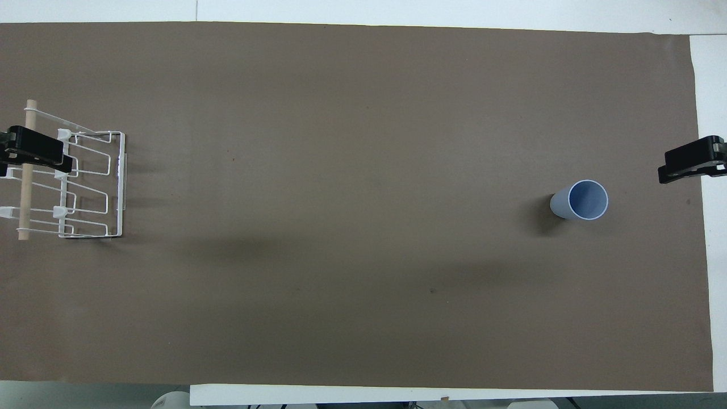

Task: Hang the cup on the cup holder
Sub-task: 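Reach the right gripper down to the light blue cup's rim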

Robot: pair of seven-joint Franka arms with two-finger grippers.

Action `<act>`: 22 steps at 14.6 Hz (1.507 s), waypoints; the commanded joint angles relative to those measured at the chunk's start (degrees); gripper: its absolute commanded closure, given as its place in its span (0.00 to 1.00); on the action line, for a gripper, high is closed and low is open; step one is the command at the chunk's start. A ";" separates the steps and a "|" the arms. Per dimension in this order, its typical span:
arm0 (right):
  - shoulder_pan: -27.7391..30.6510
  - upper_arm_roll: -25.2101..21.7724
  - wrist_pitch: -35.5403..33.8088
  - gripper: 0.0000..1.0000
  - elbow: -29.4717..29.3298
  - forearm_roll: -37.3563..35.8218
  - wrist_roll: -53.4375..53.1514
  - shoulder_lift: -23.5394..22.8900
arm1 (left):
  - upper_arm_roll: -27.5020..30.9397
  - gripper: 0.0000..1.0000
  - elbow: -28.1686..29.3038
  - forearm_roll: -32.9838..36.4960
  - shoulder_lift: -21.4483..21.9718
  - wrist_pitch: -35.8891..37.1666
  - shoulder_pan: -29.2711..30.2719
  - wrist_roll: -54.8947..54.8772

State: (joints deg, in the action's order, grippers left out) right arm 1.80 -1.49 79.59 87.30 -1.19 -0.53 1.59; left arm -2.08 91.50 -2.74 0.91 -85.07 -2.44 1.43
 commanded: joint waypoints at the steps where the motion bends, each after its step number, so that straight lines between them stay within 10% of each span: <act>1: 0.66 0.26 -0.05 0.00 0.67 0.76 1.14 0.61 | -0.56 0.00 1.31 0.89 1.46 0.25 0.77 -0.46; 7: 0.75 0.17 10.02 0.00 11.20 0.23 1.58 4.39 | -0.56 0.00 1.31 0.89 1.46 0.25 0.77 -0.46; 15: 7.69 0.17 37.27 0.01 30.36 4.17 20.63 -2.02 | -0.56 0.00 1.31 0.89 1.46 0.25 0.77 -0.46; 22: 7.52 0.26 41.25 0.03 35.56 4.45 23.99 -3.87 | -0.56 0.00 1.31 0.89 1.46 0.25 0.77 -0.46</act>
State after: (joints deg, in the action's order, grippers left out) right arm 9.14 -1.39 119.65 120.91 1.98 21.05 -2.82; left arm -2.08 91.50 -2.74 0.91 -85.07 -2.44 1.43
